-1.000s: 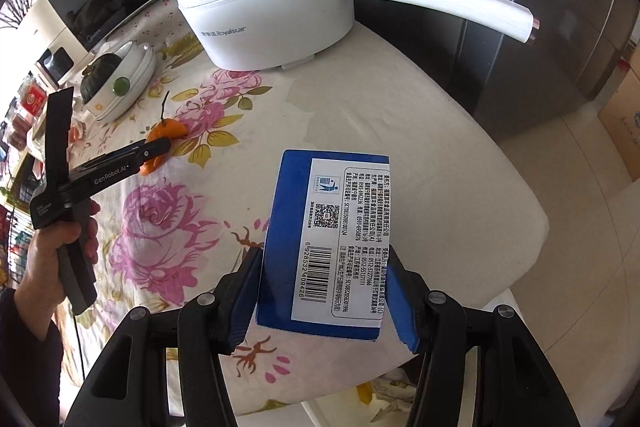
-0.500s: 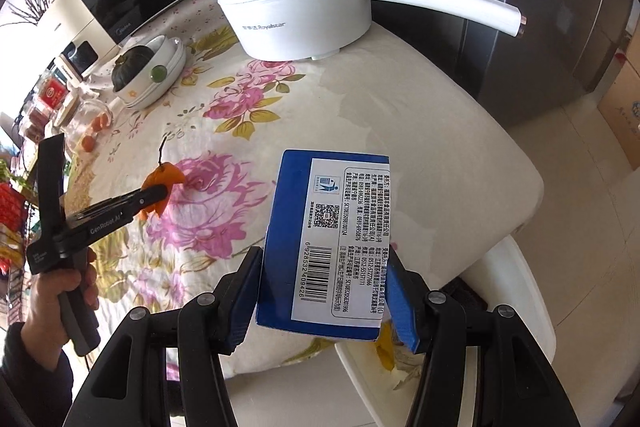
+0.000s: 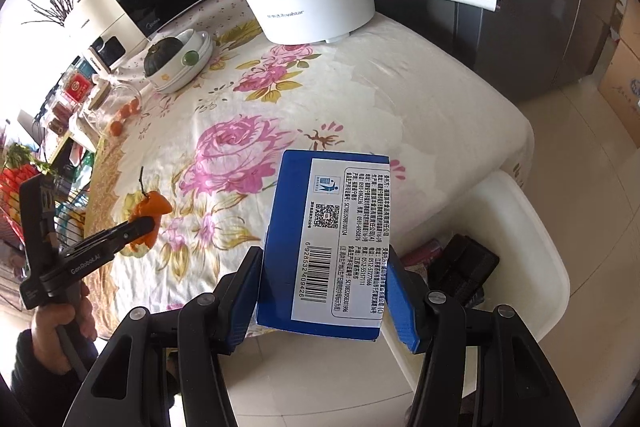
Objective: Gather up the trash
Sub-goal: 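Carry the orange pepper with the left tool while the right tool carries the blue box to the bin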
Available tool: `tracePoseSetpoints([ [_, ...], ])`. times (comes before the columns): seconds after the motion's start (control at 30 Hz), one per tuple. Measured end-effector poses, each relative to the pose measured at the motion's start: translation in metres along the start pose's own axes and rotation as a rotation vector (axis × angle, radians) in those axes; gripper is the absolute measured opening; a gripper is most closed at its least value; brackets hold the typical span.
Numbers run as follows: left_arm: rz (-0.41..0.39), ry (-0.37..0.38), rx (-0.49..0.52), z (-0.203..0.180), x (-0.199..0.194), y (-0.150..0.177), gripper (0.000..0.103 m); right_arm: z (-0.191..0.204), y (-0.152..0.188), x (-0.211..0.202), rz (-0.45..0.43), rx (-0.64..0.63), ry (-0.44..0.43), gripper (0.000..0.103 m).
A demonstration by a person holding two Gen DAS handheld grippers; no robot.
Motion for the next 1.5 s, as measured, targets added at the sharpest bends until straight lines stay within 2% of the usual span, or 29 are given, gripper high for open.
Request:
tracePoseSetpoints([
  [0.2,-0.019,0.032,0.031,-0.022,-0.012,0.015,0.023,-0.011,0.011,-0.004,0.009,0.027,-0.019,0.059],
  [0.43,0.016,0.109,0.070,-0.055,0.002,0.023,0.023,-0.032,0.023,-0.009,0.020,0.042,-0.010,0.059],
  [0.67,0.053,0.164,0.143,-0.096,0.019,0.032,0.023,-0.078,0.039,-0.014,0.033,0.089,0.048,0.059],
  [1.07,0.120,0.202,0.223,-0.149,0.057,0.048,0.023,-0.164,0.067,-0.030,0.044,0.221,0.132,0.059],
  [1.27,0.147,0.229,0.264,-0.179,0.083,0.055,0.023,-0.175,0.067,-0.033,0.046,0.239,0.132,0.059],
  [1.4,0.138,0.238,0.285,-0.191,0.097,0.055,0.023,-0.173,0.064,-0.033,0.039,0.228,0.130,0.059],
  [1.5,0.128,0.228,0.299,-0.194,0.104,0.054,0.028,-0.175,0.065,-0.032,0.043,0.228,0.138,0.059],
])
Point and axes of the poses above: each gripper's, at about its wrist camera, not at the fingertips, and x roughly the way its jaws point, z to its left, y to its underside, the point moved 1 cm from there along x, roughly the way its jaws point, and after that the axes turned 9 degrees about -z, right-handed, at the moved point
